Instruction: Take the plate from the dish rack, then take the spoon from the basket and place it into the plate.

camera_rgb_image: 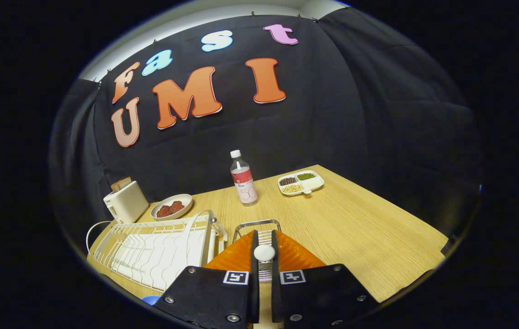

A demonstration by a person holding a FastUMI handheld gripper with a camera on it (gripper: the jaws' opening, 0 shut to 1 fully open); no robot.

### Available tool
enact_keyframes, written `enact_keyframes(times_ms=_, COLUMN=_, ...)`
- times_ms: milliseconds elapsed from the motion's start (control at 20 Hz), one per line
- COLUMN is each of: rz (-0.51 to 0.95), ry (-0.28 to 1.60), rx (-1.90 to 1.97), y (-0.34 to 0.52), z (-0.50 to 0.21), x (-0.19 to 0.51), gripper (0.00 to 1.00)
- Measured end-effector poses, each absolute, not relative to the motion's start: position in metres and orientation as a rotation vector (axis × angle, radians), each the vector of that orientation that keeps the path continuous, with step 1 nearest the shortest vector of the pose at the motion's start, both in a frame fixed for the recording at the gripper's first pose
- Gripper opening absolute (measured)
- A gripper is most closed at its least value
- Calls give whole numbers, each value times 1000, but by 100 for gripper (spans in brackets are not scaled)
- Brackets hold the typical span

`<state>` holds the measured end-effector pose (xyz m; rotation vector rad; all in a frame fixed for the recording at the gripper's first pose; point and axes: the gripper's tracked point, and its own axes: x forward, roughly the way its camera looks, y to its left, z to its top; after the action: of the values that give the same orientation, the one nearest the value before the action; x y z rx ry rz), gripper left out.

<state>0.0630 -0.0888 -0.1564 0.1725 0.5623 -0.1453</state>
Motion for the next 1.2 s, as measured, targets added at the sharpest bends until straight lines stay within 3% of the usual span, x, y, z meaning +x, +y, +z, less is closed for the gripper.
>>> enact_keyframes(times_ms=550, rz=1, ry=404, rx=97, y=-39, z=-35, x=29, gripper=10)
enact_keyframes(times_ms=1200, rz=280, ry=503, rx=199, y=19, z=-59, x=-53, gripper=11)
